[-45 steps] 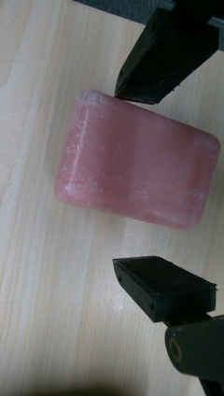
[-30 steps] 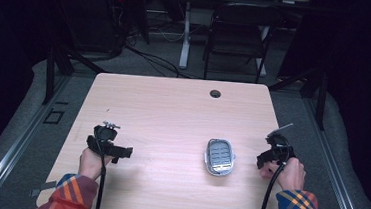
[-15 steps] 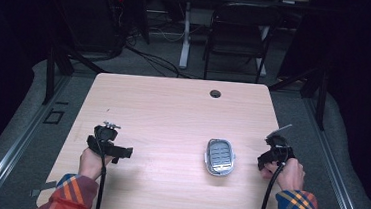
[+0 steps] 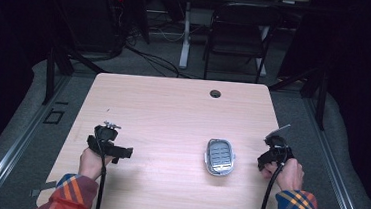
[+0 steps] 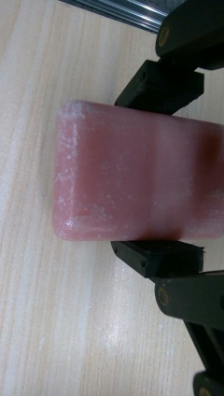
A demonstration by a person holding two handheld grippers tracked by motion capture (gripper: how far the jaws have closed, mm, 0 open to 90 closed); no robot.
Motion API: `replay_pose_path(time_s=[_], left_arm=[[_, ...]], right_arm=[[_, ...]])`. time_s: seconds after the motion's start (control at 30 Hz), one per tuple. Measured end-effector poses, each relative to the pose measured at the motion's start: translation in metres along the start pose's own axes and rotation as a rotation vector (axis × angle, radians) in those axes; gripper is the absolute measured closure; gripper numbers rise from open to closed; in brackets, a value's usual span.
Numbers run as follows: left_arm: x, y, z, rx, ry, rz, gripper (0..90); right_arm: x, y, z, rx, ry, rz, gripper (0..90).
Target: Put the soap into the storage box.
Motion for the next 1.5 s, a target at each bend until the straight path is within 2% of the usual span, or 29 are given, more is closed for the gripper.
replay_pose_path(time_s=[0.17,0.2,0.33,0.47,0.5,0.57,0.97,1.0,1.13,1.17,1.4,1.5], left_arm=[[0.0,0.0,0.0,0.0,0.0,0.001,0.5],[0.0,0.0,0.0,0.0,0.001,0.001,0.5],[0.0,0.0,0.0,0.0,0.002,0.001,0.5],[0.0,0.0,0.0,-0.001,0.001,0.002,0.5],[0.0,0.0,0.0,0.0,0.002,0.001,0.5],[0.0,0.0,0.0,0.0,0.001,0.002,0.5],[-0.001,0.0,0.0,0.003,0.006,0.005,0.4],[-0.001,0.0,0.0,0.002,0.006,0.004,0.4],[-0.001,0.0,0.0,0.001,0.009,0.004,0.4],[-0.001,0.0,0.0,0.0,0.013,0.003,0.4],[-0.001,-0.001,0.0,-0.003,0.017,0.0,0.4],[-0.001,-0.001,0.0,-0.007,0.012,0.001,0.4]], right_arm=[[0.001,-0.001,0.0,0.002,-0.015,0.005,36.9],[0.002,-0.002,0.0,-0.014,-0.008,0.012,36.9],[0.001,-0.006,0.0,-0.003,-0.032,0.013,37.0],[0.004,-0.004,0.001,-0.025,-0.012,-0.003,37.0],[0.002,-0.006,0.001,0.004,-0.039,-0.002,37.0],[0.003,-0.006,0.001,-0.016,-0.024,-0.017,37.1],[0.004,-0.028,0.002,-0.031,-0.052,-0.041,37.1],[0.006,-0.03,0.002,-0.046,-0.05,-0.044,37.1],[0.01,-0.035,0.002,-0.035,-0.079,-0.053,37.1],[0.012,-0.034,0.002,-0.061,-0.06,-0.055,37.1],[0.016,-0.045,0.002,-0.043,-0.109,-0.061,37.1],[0.019,-0.047,0.001,-0.06,-0.104,-0.074,37.1]])
Point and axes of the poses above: each handheld gripper's, and its own axes: y roughly forward along the jaws, z roughly out of its underside, x roughly to its left, the point moved 2 cm from there along y, roughly forward along the jaws, and after that the axes turned 3 degrees about -y, right-handed, at the moved point
